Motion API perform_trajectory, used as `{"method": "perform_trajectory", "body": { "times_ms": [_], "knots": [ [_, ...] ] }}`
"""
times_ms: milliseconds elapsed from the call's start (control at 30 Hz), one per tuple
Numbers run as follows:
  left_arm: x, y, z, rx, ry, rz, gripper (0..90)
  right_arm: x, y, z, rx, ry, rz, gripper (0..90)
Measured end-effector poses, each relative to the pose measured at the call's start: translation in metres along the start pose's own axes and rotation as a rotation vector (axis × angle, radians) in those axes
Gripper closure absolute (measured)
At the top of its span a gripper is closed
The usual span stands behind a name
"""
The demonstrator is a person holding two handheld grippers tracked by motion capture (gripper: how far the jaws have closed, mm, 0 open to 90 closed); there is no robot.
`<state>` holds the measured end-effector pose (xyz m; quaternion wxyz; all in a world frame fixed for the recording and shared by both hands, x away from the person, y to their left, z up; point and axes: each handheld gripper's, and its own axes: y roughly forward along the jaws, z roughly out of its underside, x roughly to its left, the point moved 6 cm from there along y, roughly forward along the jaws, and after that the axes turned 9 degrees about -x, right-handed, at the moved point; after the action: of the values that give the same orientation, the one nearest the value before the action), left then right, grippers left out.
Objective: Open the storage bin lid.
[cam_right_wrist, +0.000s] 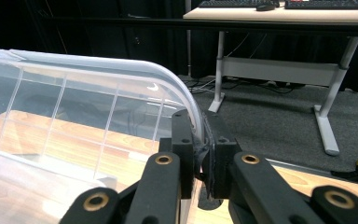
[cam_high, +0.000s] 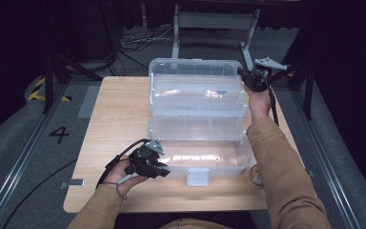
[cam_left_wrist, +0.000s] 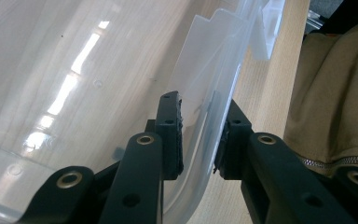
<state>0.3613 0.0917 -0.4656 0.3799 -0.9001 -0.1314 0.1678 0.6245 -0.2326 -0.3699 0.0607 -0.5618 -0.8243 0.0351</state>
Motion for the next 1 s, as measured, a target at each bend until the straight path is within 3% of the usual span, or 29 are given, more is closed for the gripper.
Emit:
{"method": "perform_trajectory", "body": {
  "times_ms": [567, 1000],
  "knots": [
    [0.0, 0.0, 0.0, -0.006, -0.001, -0.003, 74.5, -0.008, 0.018, 0.012, 0.086, 0.038, -0.011, 84.3],
    [0.0, 0.0, 0.0, -0.011, -0.004, -0.005, 74.4, -0.014, 0.029, 0.025, 0.116, 0.08, -0.025, 83.9]
  ]
}}
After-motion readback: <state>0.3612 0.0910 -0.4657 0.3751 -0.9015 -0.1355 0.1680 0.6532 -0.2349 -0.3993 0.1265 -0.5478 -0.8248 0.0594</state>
